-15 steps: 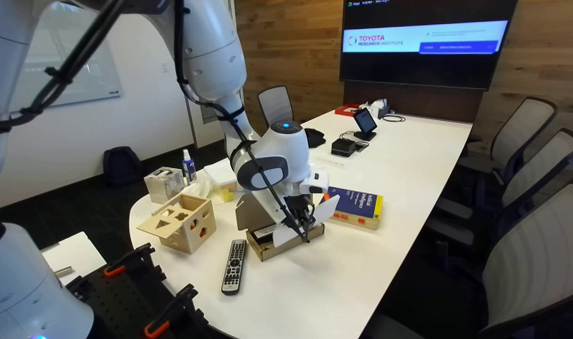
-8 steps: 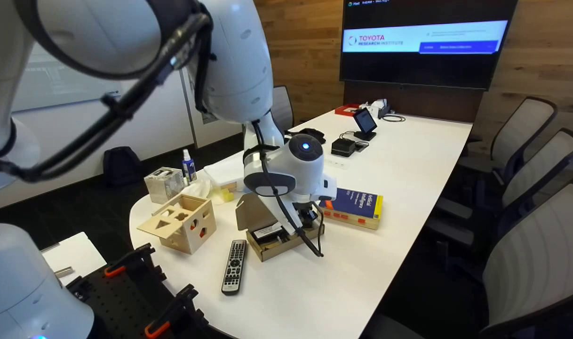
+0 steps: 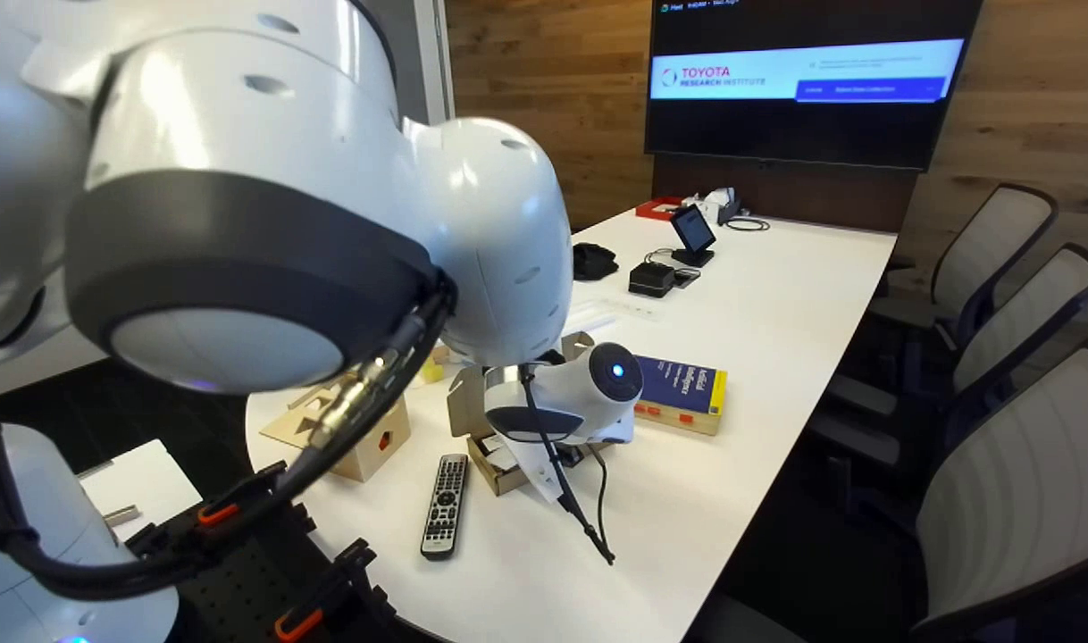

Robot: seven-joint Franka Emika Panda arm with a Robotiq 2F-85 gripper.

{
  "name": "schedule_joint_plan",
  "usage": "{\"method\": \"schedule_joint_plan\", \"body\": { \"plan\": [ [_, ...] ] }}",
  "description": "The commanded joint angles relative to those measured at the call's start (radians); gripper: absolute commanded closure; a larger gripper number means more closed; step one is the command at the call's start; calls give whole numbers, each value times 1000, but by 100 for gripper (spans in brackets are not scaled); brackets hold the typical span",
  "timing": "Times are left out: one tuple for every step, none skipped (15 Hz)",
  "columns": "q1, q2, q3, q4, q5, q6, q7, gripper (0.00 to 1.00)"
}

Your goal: Put the packing foam into the cardboard box

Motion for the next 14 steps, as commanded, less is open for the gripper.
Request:
{"method": "schedule_joint_plan", "body": {
  "plan": [
    [-53,100,50,73,-12,-85,-62,100],
    [-64,115,60,84,-9,-96,-81,100],
    [-71,126,65,92,-4,-106,-95,100],
    [-84,138,74,95,-1,-115,-111,100],
    [-93,146,79,99,2,-120,-121,100],
    [-109,161,90,104,3,-131,-140,100],
    [-120,171,95,109,5,-141,-153,100],
    [-143,190,109,112,9,-152,-176,100],
    [-166,209,121,115,12,-158,-199,100],
    [-185,225,130,119,15,-164,-217,100],
    [-203,246,138,127,19,-178,-236,100],
    [-215,261,142,136,21,-191,-247,100],
    [-223,279,142,149,25,-215,-256,100],
    [-228,293,139,162,31,-239,-261,100]
  ]
}}
